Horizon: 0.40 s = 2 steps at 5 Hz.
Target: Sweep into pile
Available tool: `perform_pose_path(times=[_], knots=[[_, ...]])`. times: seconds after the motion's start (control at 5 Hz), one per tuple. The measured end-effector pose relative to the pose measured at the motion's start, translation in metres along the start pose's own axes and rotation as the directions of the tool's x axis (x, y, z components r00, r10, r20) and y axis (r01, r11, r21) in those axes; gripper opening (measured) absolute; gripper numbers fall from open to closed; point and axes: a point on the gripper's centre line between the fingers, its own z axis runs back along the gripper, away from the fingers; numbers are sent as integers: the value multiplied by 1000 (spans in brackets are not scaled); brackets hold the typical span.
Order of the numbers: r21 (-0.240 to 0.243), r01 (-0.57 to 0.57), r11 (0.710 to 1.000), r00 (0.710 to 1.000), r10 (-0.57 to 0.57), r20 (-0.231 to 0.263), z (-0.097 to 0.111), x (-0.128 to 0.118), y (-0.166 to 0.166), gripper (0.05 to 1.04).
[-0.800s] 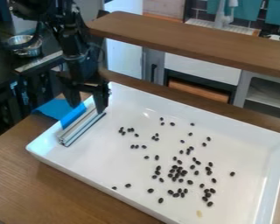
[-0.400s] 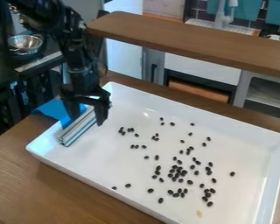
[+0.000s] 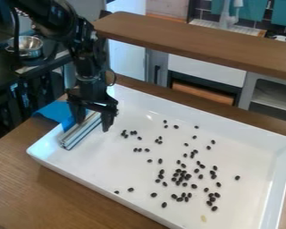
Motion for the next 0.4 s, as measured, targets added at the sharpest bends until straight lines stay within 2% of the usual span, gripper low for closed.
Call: perform_pose_path(times=[0.2, 0.4], knots=[[44, 42, 998, 999, -43, 23, 1, 5, 1, 999], [79, 81, 994, 997, -82, 10, -2, 4, 3, 999]])
